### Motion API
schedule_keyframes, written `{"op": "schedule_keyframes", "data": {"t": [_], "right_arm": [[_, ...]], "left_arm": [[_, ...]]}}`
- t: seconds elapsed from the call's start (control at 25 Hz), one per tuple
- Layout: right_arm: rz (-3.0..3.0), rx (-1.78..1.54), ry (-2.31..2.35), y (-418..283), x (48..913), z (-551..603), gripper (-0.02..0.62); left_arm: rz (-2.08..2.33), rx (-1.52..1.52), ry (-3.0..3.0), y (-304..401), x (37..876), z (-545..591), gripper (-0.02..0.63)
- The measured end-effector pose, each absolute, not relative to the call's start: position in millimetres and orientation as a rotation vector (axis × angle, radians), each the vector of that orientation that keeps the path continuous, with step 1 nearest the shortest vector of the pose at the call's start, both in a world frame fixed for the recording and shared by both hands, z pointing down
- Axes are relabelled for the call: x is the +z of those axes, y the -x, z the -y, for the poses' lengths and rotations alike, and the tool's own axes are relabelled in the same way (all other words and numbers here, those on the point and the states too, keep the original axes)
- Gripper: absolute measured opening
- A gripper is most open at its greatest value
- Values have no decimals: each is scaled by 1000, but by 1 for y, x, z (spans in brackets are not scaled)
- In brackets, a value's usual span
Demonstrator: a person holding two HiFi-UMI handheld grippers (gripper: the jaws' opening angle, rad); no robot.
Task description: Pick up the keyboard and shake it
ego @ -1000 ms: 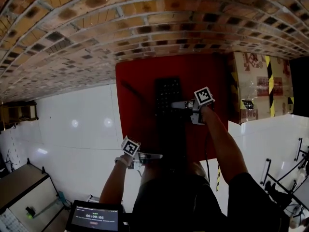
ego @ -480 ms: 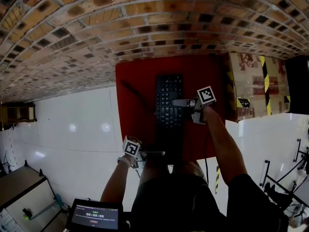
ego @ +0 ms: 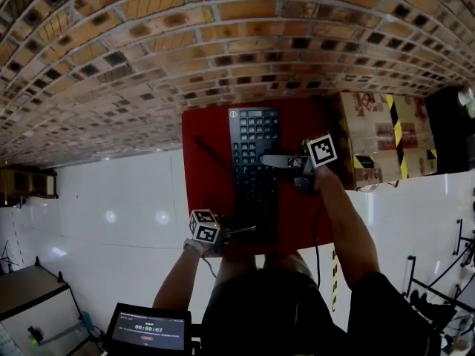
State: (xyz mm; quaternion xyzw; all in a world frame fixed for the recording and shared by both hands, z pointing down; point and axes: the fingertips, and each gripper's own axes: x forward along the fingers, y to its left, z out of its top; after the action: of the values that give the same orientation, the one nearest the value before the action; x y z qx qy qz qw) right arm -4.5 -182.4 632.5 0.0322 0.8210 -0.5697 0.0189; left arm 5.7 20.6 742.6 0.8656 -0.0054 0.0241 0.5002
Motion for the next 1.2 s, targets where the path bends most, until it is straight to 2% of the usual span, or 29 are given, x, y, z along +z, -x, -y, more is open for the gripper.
{"op": "schedule_keyframes", "data": {"t": [0.2, 0.4, 0.64, 0.8, 0.92, 1.2], "right_arm": [[-2882, -1243, -107, 3, 522, 183, 61], [-3167, -490, -190, 10, 403, 151, 57], [-3178, 304, -346, 20, 307, 76, 55], [-3154, 496, -330, 25, 282, 51, 63], [-3331, 592, -290, 17, 300, 52, 69], [-3373, 749, -251, 17, 310, 55, 84]], "left_arm": [[52, 141, -2425, -3, 693, 26, 100], [120, 306, -2797, 2, 628, 86, 94], [362, 472, -3136, 20, 558, 130, 97], [504, 576, -3254, 33, 519, 159, 104], [545, 669, -3305, 37, 498, 179, 111], [634, 863, -3340, 50, 491, 219, 124]]}}
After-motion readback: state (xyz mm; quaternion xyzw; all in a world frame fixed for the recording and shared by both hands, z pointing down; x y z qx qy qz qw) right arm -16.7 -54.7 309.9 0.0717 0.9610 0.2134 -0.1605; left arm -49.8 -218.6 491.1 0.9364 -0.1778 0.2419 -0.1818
